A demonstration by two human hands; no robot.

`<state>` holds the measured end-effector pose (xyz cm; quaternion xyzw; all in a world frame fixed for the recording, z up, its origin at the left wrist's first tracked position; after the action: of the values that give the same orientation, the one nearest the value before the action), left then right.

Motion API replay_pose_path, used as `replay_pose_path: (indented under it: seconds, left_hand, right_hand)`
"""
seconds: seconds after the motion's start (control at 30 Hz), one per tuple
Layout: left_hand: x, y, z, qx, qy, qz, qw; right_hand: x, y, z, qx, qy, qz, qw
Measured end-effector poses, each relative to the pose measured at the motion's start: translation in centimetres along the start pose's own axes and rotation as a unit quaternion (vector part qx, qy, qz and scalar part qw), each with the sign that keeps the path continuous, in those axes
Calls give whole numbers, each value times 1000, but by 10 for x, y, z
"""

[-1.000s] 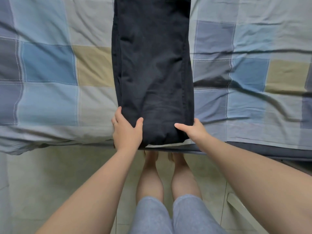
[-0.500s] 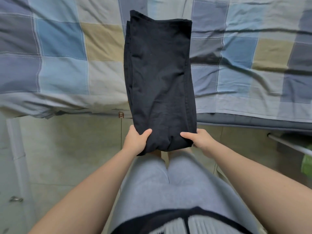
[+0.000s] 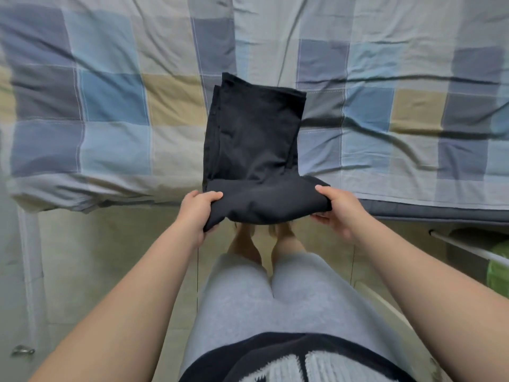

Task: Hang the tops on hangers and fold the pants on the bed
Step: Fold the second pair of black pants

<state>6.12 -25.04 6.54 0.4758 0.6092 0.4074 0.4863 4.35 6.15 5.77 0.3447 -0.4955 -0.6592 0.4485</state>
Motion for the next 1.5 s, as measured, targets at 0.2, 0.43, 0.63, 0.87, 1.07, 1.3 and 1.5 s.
replay_pose_path:
  seconds: [0.2, 0.43, 0.63, 0.87, 1.07, 1.3, 1.5]
  left_hand:
    - [21, -18, -87, 23, 64, 41, 997]
    - [27, -54, -162, 109, 29, -1, 994]
    - [52, -100, -209, 238, -24, -44, 970]
    - [95, -157, -203, 396, -460, -101, 788]
    - [99, -198, -175, 420, -616, -150, 649]
    - [98, -183, -181, 421, -576, -260, 651]
    - [70, -182, -171, 233, -385, -315, 836]
  right_hand:
    - [24, -32, 65, -16, -85, -22, 996]
    - [56, -86, 121, -36, -146, -32, 988]
    - [84, -138, 157, -126, -123, -78, 981]
    - [118, -197, 128, -277, 377, -21, 884]
    - [111, -222, 73, -341, 560, -84, 751]
    - [102, -221, 81, -377, 465, -55, 799]
    - [67, -228, 88, -299, 244, -67, 920]
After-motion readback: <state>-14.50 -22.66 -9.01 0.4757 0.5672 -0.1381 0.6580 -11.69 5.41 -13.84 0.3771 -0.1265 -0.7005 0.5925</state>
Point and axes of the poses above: each hand's wrist, its own y-axis away from the middle knuckle, its own x-axis out of the palm, z = x × y, the point moved 6 cm from there along -y, towards the middle knuckle, and after that the axes turned 11 degrees about -y, right-handed, at the moved point
